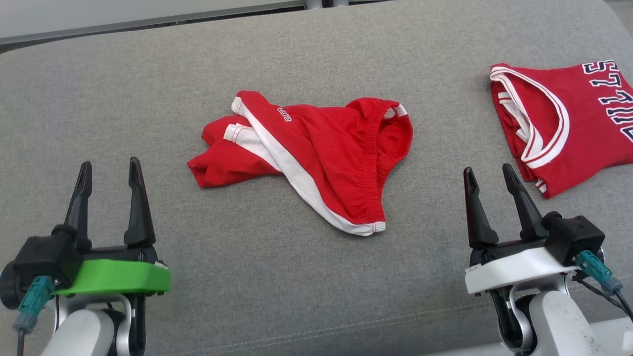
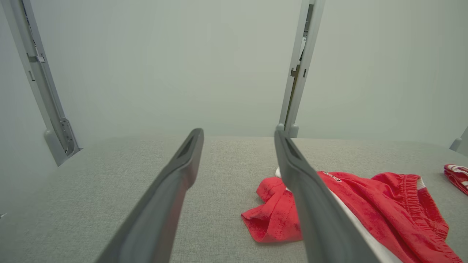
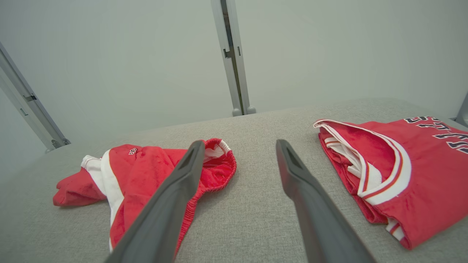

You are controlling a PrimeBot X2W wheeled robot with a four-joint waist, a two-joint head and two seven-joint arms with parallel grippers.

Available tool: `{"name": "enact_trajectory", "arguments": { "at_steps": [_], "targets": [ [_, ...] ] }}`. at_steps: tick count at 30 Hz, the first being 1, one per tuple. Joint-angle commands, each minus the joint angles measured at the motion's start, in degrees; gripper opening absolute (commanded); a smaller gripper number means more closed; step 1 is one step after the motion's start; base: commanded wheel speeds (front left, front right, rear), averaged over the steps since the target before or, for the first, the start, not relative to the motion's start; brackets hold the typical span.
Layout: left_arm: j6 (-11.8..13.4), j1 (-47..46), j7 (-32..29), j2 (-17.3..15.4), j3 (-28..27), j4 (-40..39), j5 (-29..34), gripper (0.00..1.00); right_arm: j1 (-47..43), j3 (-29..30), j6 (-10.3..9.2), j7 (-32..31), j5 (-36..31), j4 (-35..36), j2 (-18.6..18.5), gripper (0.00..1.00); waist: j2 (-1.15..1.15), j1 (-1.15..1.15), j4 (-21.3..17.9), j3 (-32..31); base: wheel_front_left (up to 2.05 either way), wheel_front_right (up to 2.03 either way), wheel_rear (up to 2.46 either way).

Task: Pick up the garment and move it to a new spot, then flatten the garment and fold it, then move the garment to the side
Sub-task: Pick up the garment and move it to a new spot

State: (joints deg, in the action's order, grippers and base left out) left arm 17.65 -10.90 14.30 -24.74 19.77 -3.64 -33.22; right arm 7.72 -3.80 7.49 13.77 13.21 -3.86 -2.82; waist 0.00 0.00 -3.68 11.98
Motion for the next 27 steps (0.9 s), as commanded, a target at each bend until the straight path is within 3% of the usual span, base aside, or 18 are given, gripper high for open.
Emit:
{"name": "enact_trajectory", "arguments": {
  "at_steps": [1,5,19,27],
  "targets": [
    [0.55,1.99,0.49,-0.31,-0.87,-0.32,0.18,1.00,-1.19,0.20,-0.01,-0.46,-0.56,0.19,-0.22,1.00,0.00,0.00,1.52,-2.03,0.00,0.00,0.00],
    [0.58,5.41,0.83,0.31,-2.54,-0.02,0.39,1.00,-2.47,0.26,-0.01,-1.40,-1.01,0.53,-0.48,1.00,0.00,0.00,2.20,-3.94,0.00,0.00,0.00],
    [-6.38,11.76,0.89,4.50,-5.04,3.29,5.14,1.00,-7.90,0.62,-0.01,-3.35,-1.11,1.40,-0.59,1.00,0.00,0.00,1.94,-9.82,0.00,0.00,0.00],
    [-8.26,11.34,0.88,5.99,-6.40,4.63,7.22,1.00,-8.68,0.61,-0.01,-3.89,-1.34,2.34,-0.48,1.00,0.00,0.00,1.80,-10.57,0.00,0.00,0.00]
  ]
}}
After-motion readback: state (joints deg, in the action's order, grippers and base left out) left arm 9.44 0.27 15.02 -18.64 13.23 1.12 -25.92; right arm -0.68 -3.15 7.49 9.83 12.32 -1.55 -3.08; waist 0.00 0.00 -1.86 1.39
